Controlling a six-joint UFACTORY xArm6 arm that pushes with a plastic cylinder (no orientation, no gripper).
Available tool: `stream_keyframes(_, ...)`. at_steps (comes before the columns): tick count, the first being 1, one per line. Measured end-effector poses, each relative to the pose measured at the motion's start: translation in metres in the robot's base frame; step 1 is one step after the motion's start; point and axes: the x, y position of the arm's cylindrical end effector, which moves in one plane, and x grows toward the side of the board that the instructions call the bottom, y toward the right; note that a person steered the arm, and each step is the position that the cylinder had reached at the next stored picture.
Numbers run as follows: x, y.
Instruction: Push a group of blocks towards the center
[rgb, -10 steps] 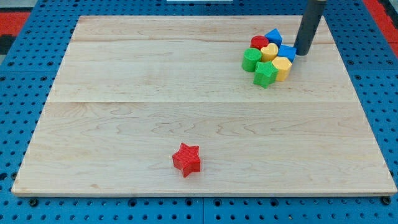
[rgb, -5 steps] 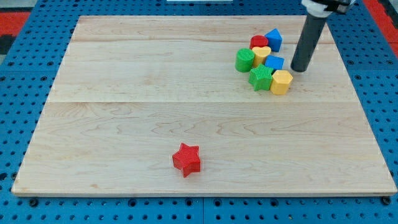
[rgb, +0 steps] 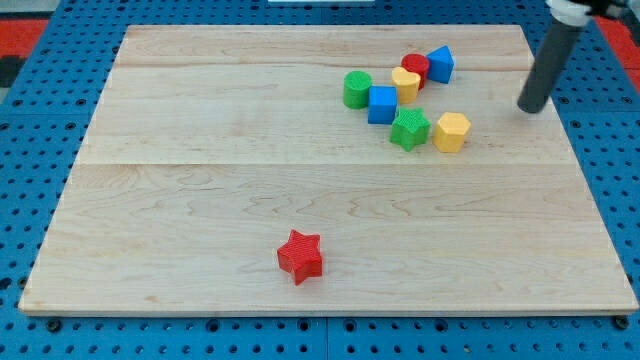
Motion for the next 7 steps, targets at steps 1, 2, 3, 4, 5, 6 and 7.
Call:
stream_keyframes(1, 0.073, -0.025)
stream_keyframes(2, 0.045, -0.065)
stream_keyframes(3, 0.015, -0.093)
stream_keyframes(4, 0.0, -0.128)
stream_keyframes(5, -0.009, -0.15)
stream_keyframes(6, 0.02, -0.138)
stream_keyframes(7, 0.081, -0.149)
